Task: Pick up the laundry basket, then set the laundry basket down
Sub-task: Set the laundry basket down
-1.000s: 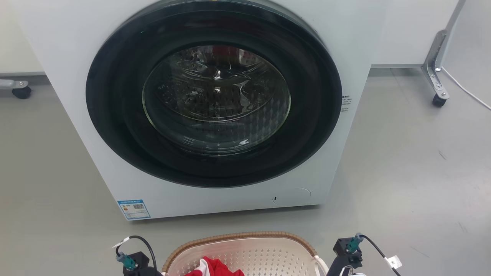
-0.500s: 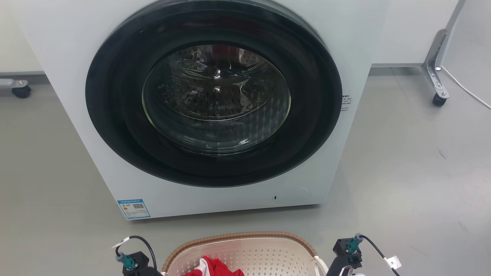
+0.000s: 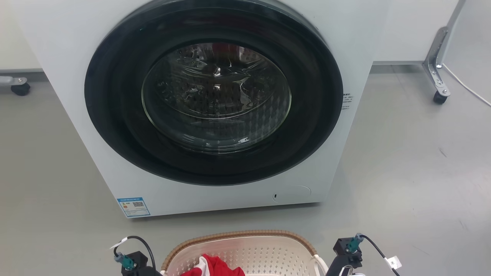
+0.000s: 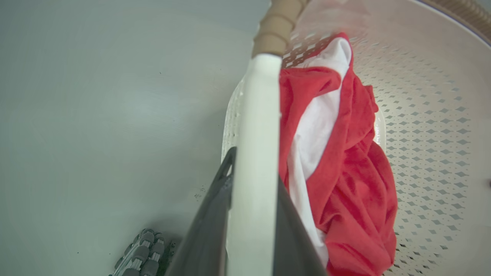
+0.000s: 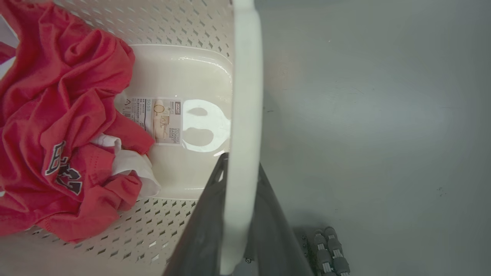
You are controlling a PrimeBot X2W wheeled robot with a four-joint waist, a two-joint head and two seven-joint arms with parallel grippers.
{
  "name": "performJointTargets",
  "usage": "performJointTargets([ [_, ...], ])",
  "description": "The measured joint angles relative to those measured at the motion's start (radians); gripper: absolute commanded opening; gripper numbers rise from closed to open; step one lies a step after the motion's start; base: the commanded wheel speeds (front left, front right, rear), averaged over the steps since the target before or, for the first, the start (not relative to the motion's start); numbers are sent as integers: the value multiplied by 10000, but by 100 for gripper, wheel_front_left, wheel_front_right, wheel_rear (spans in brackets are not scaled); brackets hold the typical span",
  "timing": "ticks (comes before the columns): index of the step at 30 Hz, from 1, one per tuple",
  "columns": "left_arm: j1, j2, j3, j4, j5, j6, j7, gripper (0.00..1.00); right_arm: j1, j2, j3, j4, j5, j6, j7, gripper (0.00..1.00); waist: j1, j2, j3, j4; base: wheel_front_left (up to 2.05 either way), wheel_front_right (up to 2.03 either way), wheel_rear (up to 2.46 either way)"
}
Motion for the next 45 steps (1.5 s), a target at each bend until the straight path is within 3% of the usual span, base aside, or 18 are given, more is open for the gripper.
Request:
performJointTargets([
  [16,-167,4,12,-194,-38,8,-1009,0,-313,-6,4,-86,8,-268,-1358,0,1,0,933,-46,0,0,0],
  [45,-2010,286,-328,-1060,545,8,-2851,0,-2241,-148,42,-25,-802,-487,-3942,0,3,1,4779,-30,0,0,0],
])
